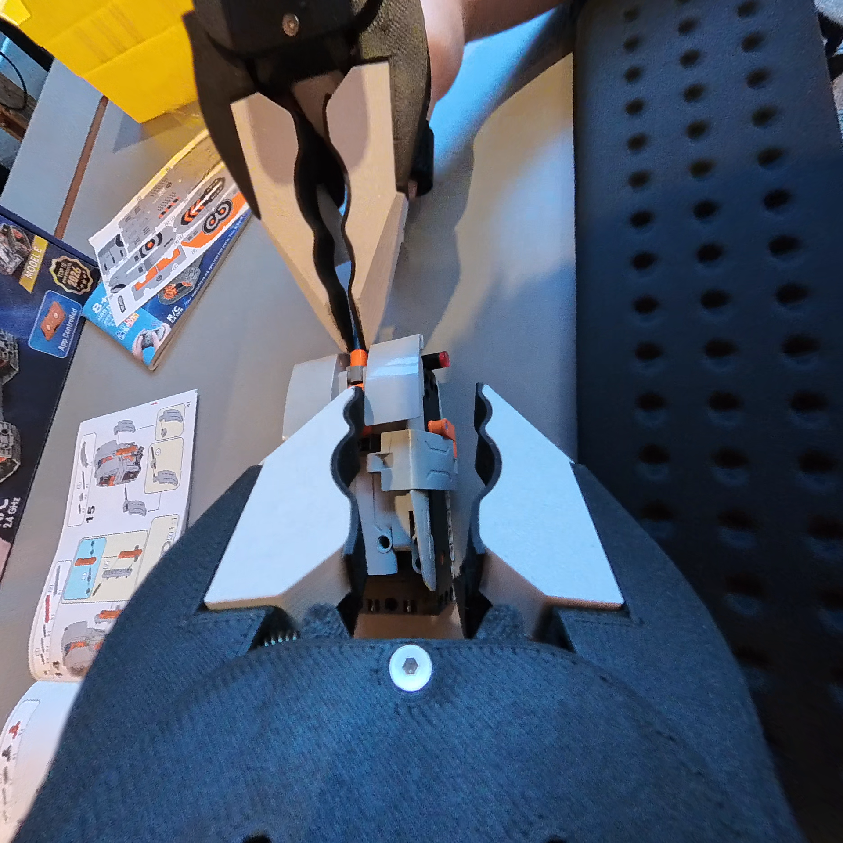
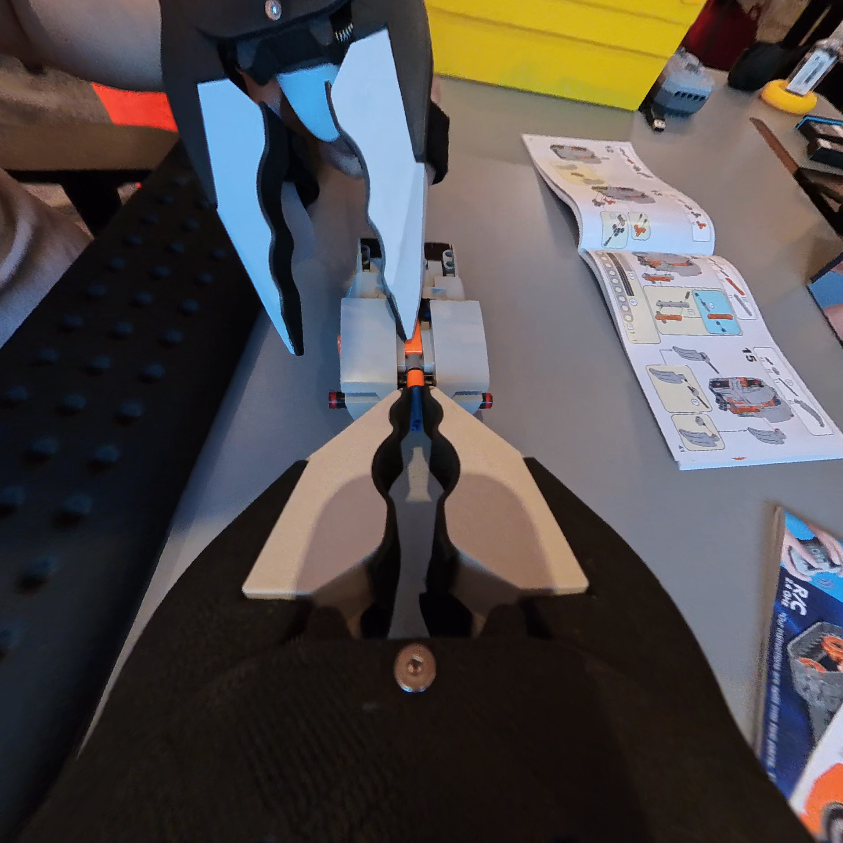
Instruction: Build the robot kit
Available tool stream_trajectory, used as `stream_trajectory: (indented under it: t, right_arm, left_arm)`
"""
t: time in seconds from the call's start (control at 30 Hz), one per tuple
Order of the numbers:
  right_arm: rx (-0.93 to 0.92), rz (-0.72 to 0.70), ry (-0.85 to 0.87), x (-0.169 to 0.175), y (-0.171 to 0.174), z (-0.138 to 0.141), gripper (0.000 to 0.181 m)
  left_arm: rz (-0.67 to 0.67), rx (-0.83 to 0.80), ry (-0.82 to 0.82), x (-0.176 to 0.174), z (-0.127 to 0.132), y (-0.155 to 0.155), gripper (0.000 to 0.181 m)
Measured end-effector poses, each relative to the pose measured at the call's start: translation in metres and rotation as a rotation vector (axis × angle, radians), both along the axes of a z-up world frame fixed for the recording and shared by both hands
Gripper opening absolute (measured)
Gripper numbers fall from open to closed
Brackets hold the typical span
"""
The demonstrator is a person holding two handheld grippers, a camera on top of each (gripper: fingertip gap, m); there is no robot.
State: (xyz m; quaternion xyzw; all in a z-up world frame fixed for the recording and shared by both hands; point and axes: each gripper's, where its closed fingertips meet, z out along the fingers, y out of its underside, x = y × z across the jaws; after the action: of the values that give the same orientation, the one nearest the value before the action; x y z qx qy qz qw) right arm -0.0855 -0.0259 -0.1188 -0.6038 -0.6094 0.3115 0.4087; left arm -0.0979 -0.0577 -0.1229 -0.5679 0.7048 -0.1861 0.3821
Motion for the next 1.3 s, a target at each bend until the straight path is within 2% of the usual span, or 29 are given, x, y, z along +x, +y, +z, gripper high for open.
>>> stream_trajectory:
  t: [0.17,0.77,1.0,1.3]
  right_arm:
    - [-0.061,0.012,0.086,0.001,-0.001,0.001,0.002]
    - [-0.112,0.024,0.089,0.002,0.002,0.000,0.003]
    - [-0.103,-0.006,0.082,0.023,0.006,0.000,0.009]
    - [-0.095,-0.002,0.099,0.019,0.001,0.002,0.009]
  left_arm:
    - [0.001,-0.018,-0.039,0.001,0.000,-0.001,0.048]
    - [-0.011,-0.025,-0.005,0.004,0.000,-0.002,0.048]
    - [-0.011,-0.039,-0.022,0.004,0.000,-0.002,0.049]
    - [-0.024,-0.041,-0.047,0.005,0.001,-0.001,0.048]
